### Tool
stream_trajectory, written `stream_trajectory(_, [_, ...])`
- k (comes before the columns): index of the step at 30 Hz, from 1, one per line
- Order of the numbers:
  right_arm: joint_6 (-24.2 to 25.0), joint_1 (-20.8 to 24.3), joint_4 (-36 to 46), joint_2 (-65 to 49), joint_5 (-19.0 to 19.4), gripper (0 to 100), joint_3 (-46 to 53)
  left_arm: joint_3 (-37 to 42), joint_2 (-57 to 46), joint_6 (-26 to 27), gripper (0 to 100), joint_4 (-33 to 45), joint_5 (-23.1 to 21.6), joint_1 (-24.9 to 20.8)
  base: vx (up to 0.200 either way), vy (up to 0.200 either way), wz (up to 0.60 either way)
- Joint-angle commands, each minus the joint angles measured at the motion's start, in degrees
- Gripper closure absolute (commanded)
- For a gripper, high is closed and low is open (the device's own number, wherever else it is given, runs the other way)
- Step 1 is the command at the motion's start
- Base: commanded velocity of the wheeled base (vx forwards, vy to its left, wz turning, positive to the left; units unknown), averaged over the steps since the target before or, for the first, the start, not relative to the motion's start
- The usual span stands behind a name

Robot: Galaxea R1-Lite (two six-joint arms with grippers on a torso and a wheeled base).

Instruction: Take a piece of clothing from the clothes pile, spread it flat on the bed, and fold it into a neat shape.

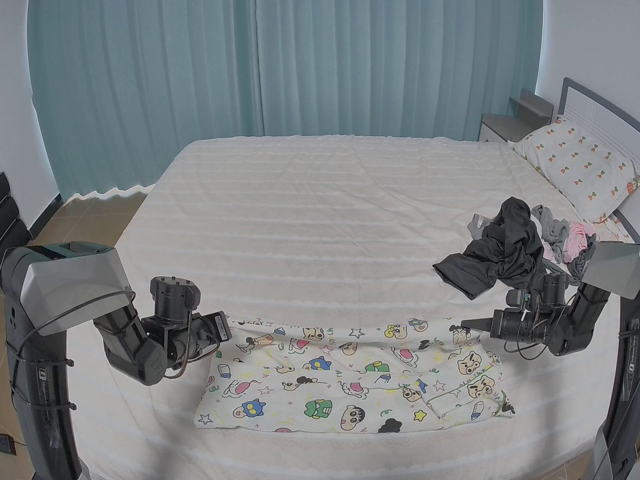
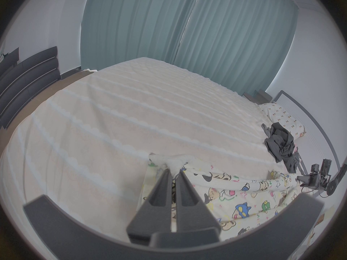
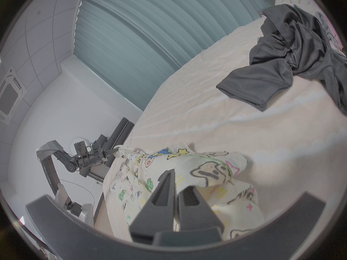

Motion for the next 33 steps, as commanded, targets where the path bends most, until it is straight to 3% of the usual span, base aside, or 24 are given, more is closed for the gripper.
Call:
stream_trajectory(1, [-3.0,0.0,0.0,0.0,0.0,100,3.6,5.1,0.4,-0.1,100,-2.7,-1.4,0.0,0.000,0.000,0.00])
stream_trajectory(8, [-6.4,0.1,0.1,-0.1,0.0,100,7.1,10.8,1.0,0.2,100,-5.7,-3.8,-0.2,0.000,0.000,0.00])
stream_trajectory(21, [-9.9,0.0,0.3,0.1,-0.8,100,10.2,14.7,4.4,3.6,100,-6.0,-4.1,-0.7,0.000,0.000,0.00])
stream_trajectory(22, [-10.0,0.0,0.4,0.1,-0.9,100,10.3,14.8,4.6,3.6,0,-6.0,-4.2,-0.7,0.000,0.000,0.00])
stream_trajectory(23, [-10.0,0.0,0.3,0.1,-1.1,100,10.4,14.9,4.7,3.6,0,-6.0,-4.2,-0.7,0.000,0.000,0.00])
stream_trajectory(24, [-10.0,0.0,0.3,0.1,-1.5,0,10.5,15.0,4.8,3.5,0,-6.0,-4.2,-0.7,0.000,0.000,0.00])
stream_trajectory(29, [-10.2,-0.7,-0.1,-0.3,-5.6,0,11.3,16.0,4.8,2.4,0,-7.1,-4.2,-0.5,0.000,0.000,0.00])
stream_trajectory(33, [-10.2,-2.7,0.0,-3.3,-5.9,0,12.9,19.7,4.8,-0.3,0,-13.1,-4.3,0.3,0.000,0.000,0.00])
